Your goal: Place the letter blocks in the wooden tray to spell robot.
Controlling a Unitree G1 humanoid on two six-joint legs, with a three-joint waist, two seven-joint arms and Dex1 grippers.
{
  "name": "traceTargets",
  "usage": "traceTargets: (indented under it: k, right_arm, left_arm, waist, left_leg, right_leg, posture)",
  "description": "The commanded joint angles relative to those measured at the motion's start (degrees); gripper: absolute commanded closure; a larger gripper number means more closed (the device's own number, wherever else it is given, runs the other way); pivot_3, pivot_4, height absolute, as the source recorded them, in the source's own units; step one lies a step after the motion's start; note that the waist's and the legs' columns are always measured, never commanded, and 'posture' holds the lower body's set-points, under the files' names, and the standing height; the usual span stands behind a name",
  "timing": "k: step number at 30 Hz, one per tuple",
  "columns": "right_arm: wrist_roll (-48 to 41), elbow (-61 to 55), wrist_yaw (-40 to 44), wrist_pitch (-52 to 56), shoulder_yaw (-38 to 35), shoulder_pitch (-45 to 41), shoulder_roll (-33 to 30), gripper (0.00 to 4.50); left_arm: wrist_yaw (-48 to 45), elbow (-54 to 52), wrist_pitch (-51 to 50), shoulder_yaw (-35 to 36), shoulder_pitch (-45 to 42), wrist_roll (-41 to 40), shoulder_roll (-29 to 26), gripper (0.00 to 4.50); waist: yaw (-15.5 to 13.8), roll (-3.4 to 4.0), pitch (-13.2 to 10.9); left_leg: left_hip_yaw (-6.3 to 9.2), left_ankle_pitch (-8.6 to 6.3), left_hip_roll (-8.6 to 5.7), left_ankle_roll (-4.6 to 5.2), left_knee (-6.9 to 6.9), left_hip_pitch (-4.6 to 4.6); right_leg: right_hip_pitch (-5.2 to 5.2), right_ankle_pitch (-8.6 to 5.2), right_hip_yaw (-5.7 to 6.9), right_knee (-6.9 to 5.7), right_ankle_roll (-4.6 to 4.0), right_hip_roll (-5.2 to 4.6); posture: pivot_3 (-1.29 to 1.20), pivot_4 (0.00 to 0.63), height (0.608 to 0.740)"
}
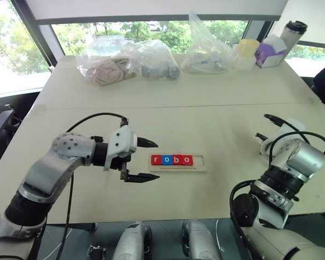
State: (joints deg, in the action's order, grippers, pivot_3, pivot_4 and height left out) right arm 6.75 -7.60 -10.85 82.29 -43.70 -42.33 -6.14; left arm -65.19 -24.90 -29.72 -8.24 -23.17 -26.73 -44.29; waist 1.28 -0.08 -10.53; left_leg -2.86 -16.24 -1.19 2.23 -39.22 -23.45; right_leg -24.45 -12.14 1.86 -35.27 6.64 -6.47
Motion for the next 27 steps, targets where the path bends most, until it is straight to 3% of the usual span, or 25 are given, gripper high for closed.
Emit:
traceTargets:
  k: [1,7,11,14,20,27]
  right_arm:
    - [-1.65,-2.17,1.43,3.34,1.20,0.68,0.15,4.46]
    - [-5.36,-12.39,7.57,10.20,9.70,3.74,-2.18,4.46]
    - [-5.74,-14.63,8.90,10.21,10.98,7.04,-3.35,4.46]
    - [-4.61,-15.05,8.23,10.21,10.26,7.77,-3.86,3.13]
    - [-4.32,-15.99,8.51,10.21,12.24,5.47,-7.02,0.02]
    - [-5.54,-10.04,11.67,9.63,12.03,5.98,-14.98,0.02]
  left_arm:
    - [0.14,-1.28,0.30,0.81,-0.73,-0.73,0.01,0.00]
    - [-0.24,-0.37,0.82,0.38,-1.29,-0.39,0.25,0.00]
    - [-0.18,0.01,1.05,-0.23,-1.77,-0.06,0.98,0.00]
    - [-0.20,0.08,1.07,-0.30,-1.90,0.06,1.22,0.00]
    - [-0.07,-0.40,0.91,-0.18,-1.42,-0.08,1.19,0.00]
    - [0.65,-1.99,0.37,-0.25,0.29,-0.68,1.54,0.00]
  waist:
    - [-0.08,0.00,0.00]
    - [-0.10,0.02,-0.01]
    - [-0.47,0.02,-0.01]
    - [-0.52,0.02,-0.01]
    - [-0.20,0.05,-0.03]
    - [-0.44,0.04,-0.03]
  left_leg:
    - [0.01,0.00,0.00,0.00,0.00,0.00]
    - [0.02,0.00,0.01,0.00,0.06,0.00]
    - [0.03,0.00,0.00,0.00,0.06,-0.01]
    - [0.03,0.00,-0.03,0.00,0.06,-0.03]
    - [0.02,0.00,-0.02,0.00,0.08,-0.04]
    - [0.02,-0.01,-0.02,0.01,0.08,-0.05]
  right_leg:
    - [0.00,0.00,0.00,0.00,0.00,0.00]
    - [-0.02,-0.01,0.00,0.02,-0.01,0.00]
    - [-0.02,-0.03,0.00,0.05,-0.04,0.00]
    - [0.00,-0.10,0.00,0.11,-0.18,-0.02]
    - [-0.05,-0.10,0.00,0.09,-0.17,-0.02]
    - [-0.02,-0.11,0.00,0.14,-0.18,-0.02]
  posture:
    - [0.00,0.150,0.740]
    - [0.00,0.150,0.740]
    - [0.00,0.150,0.740]
    - [0.00,0.150,0.740]
    - [0.00,0.150,0.740]
    - [0.00,0.150,0.740]
